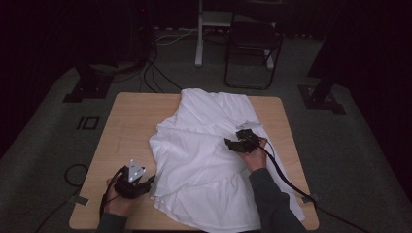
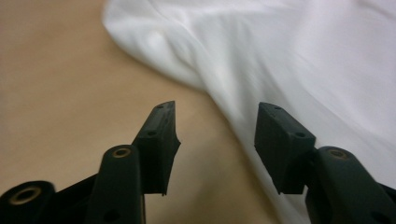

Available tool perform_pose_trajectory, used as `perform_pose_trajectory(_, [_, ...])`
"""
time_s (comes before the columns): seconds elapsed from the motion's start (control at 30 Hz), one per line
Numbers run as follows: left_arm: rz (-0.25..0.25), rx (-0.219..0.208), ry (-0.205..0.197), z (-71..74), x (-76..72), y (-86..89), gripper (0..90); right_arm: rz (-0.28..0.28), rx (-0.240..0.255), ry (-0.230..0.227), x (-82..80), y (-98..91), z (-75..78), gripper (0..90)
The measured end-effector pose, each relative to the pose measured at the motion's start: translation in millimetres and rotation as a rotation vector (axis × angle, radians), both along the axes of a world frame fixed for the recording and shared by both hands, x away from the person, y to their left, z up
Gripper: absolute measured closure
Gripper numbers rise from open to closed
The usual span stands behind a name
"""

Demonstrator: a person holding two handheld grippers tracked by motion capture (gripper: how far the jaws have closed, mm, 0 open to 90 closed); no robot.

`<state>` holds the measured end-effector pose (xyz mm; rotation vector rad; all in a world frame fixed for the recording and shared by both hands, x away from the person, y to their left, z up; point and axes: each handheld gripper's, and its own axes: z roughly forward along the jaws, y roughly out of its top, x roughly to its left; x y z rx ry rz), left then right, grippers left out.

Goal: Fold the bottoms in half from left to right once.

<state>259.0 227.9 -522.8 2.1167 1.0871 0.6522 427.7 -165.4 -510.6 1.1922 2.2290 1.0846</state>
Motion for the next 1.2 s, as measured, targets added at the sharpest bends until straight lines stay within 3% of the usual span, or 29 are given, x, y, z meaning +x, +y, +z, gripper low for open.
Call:
perform_pose_trajectory(0.1, [-0.025,-0.057,0.03,-2.6,-17.4,4.6,45.1,0.016,-0.02,0.047,7.9,11.0,-10.7,36.6])
perform_pose_trajectory(0.13, [-0.044,-0.066,0.045,-4.3,-22.2,4.1,43.9,0.019,-0.021,0.073,10.1,12.1,-14.8,41.2])
perform_pose_trajectory(0.17, [-0.066,-0.062,0.056,-6.8,-26.4,2.0,42.7,0.025,-0.032,0.097,11.0,12.2,-18.0,50.0])
perform_pose_trajectory(0.23, [-0.105,-0.028,0.078,-12.3,-32.8,-4.8,39.3,0.05,-0.062,0.098,7.0,11.3,-20.0,72.0])
perform_pose_trajectory(0.27, [-0.116,-0.008,0.071,-15.3,-34.6,-8.4,38.3,0.061,-0.047,0.096,3.2,8.5,-18.6,79.3])
perform_pose_trajectory(0.33, [-0.116,0.022,0.082,-22.1,-32.3,-14.5,37.4,0.067,-0.019,0.075,-7.5,0.3,-12.2,84.4])
perform_pose_trajectory(0.4, [-0.11,0.036,0.103,-28.4,-26.3,-17.9,40.1,0.081,0.007,0.04,-20.5,-10.1,-3.6,85.2])
perform_pose_trajectory(0.47, [-0.087,0.038,0.119,-30.6,-21.4,-18.8,51.9,0.088,0.007,0.001,-36.4,-20.3,5.7,85.5])
perform_pose_trajectory(0.5, [-0.093,0.025,0.123,-28.9,-20.1,-17.3,62.4,0.091,0.007,-0.018,-45.1,-26.5,10.2,85.4])
perform_pose_trajectory(0.57, [-0.083,0.006,0.101,-22.6,-21.6,-14.4,79.9,0.091,0.007,-0.059,-63.0,-40.4,18.2,85.2])
perform_pose_trajectory(0.63, [-0.069,-0.005,0.064,-14.2,-25.8,-10.6,86.2,0.083,0.021,-0.086,-80.6,-56.3,24.6,87.4])
perform_pose_trajectory(0.73, [-0.046,-0.032,0.017,0.6,-36.2,-3.9,87.1,0.073,0.067,-0.112,-106.6,-80.6,30.5,88.7])
perform_pose_trajectory(0.8, [-0.066,-0.061,-0.01,11.6,-47.0,0.6,87.1,0.061,0.084,-0.129,-126.5,-96.5,32.9,88.8])
perform_pose_trajectory(0.93, [-0.118,-0.068,-0.054,27.9,-71.4,4.3,87.2,0.007,0.099,-0.162,-171.6,-132.7,32.3,88.9])
perform_pose_trajectory(1.07, [-0.199,-0.095,-0.042,32.4,-89.1,-0.2,87.1,-0.011,0.124,-0.161,-212.3,-162.2,22.5,89.0])
perform_pose_trajectory(1.1, [-0.199,-0.095,-0.042,32.4,-89.1,-0.2,87.1,-0.011,0.124,-0.161,-212.3,-162.2,22.5,89.0])
perform_pose_trajectory(1.13, [-0.235,-0.093,-0.031,31.4,-94.0,-4.9,87.1,-0.012,0.12,-0.154,-219.9,-166.1,18.0,89.0])
perform_pose_trajectory(1.2, [-0.276,-0.092,-0.018,27.1,-95.3,-9.6,79.1,-0.03,0.098,-0.104,-232.3,-174.2,0.0,86.6])
